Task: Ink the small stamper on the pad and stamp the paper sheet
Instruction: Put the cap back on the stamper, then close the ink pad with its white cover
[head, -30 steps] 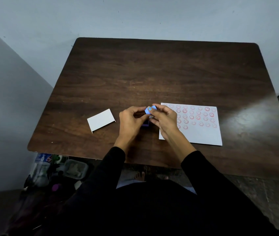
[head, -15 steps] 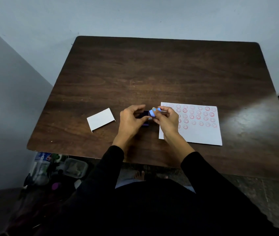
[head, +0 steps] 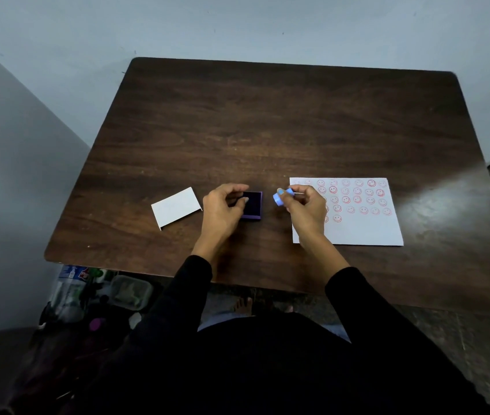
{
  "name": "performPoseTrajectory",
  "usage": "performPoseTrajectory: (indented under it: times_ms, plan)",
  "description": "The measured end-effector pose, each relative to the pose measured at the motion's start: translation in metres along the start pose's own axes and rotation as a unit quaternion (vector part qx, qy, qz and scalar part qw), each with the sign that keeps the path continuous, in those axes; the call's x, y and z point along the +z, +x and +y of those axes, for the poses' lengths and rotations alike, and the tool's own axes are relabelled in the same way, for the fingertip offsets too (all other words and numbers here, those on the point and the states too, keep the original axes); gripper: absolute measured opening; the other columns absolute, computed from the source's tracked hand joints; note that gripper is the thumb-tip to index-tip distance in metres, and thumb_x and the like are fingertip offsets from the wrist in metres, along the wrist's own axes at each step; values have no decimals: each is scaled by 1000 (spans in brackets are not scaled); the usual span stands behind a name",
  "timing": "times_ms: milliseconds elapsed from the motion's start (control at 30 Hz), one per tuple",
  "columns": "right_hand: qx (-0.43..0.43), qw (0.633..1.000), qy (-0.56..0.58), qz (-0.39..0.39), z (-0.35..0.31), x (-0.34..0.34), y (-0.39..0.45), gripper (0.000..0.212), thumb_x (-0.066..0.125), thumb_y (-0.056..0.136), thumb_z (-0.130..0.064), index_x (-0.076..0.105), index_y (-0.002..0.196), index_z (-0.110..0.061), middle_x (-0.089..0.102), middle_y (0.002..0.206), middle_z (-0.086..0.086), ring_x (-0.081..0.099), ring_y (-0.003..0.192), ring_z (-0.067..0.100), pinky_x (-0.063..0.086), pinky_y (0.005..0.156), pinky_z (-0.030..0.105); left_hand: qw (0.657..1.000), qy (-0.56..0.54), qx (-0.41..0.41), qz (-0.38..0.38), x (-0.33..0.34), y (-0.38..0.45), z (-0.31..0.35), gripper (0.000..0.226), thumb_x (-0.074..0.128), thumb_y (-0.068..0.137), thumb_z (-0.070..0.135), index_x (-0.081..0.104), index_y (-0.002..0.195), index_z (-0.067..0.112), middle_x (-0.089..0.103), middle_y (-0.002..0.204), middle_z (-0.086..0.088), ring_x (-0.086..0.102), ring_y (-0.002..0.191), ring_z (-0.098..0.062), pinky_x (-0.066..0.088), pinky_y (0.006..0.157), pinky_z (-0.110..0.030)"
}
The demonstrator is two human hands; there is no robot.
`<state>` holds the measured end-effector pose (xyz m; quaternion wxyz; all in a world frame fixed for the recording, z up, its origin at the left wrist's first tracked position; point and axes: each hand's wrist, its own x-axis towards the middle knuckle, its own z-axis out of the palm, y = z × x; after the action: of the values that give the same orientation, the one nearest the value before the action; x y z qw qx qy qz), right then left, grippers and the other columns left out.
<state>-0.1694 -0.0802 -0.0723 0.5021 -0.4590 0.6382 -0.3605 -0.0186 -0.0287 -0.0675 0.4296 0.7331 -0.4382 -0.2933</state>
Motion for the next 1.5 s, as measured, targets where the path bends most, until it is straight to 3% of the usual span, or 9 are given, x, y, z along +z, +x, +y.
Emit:
performPoseTrajectory:
  times_ms: [100,300,600,733,867,967,1167,1333,1500]
  plan:
    - [-91,993,-70,-12,2,0,-1,15,74,76,-21,63,87,-21,71,86,1,63,75,4,43,63,4,1000,-8,-1,13,-1,2,-2,25,64,80,0,68,103,10,69,102,-3,65,91,-10,50,82,-14]
    - [-199,953,-226,-34,6,3,-5,22,68,79,-11,63,100,-16,70,98,4,61,92,21,50,79,35,999,-4,-1,39,-5,3,-5,23,61,83,2,67,103,10,68,99,-1,63,86,-5,45,75,0]
    - [-204,951,-231,-14,0,7,-8,41,73,74,-22,57,112,-21,62,117,4,52,110,21,44,93,36,996,-30,4,85,-17,-4,-8,23,61,82,2,67,104,9,68,97,-2,63,83,-5,45,73,0]
    - [-288,938,-194,11,-12,29,-18,35,64,83,-29,55,115,-18,61,117,4,53,110,21,45,92,36,985,-43,-13,168,-32,-15,-11,31,62,85,15,59,115,11,64,110,0,60,97,-8,45,82,-9]
    - [-344,896,-267,-92,-18,67,-33,36,51,92,-26,51,125,-13,60,125,10,51,117,27,38,101,39,966,-13,-51,254,-50,-32,-20,55,47,92,42,38,135,9,50,134,-2,44,121,-10,29,101,-7]
    - [-366,832,-369,-196,-11,92,-48,48,41,96,-31,33,139,-10,44,144,13,32,137,28,20,115,42,960,28,-159,229,-59,-38,-30,71,31,94,53,16,145,6,23,154,-13,10,145,-24,7,119,-40]
    - [-339,765,-475,-270,2,117,-67,61,27,97,-44,15,145,-8,20,155,18,-4,146,29,-11,115,49,958,28,-248,140,-66,-53,-45,80,19,91,60,-5,147,8,-1,159,-9,-12,145,-18,-14,115,-43]
    - [-312,774,-469,-289,2,122,-69,62,31,97,-44,15,145,-8,22,155,13,-9,145,26,-15,114,50,962,3,-253,101,-71,-56,-45,73,12,92,58,-4,147,13,-6,159,-4,-12,145,-13,-19,113,-43]
    - [-292,862,-355,-215,-4,115,-74,52,41,95,-36,29,140,-11,35,149,12,6,145,28,-2,117,47,973,-38,-189,127,-70,-56,-30,80,7,85,63,-7,147,14,8,158,-1,-2,146,-15,-19,112,-44]
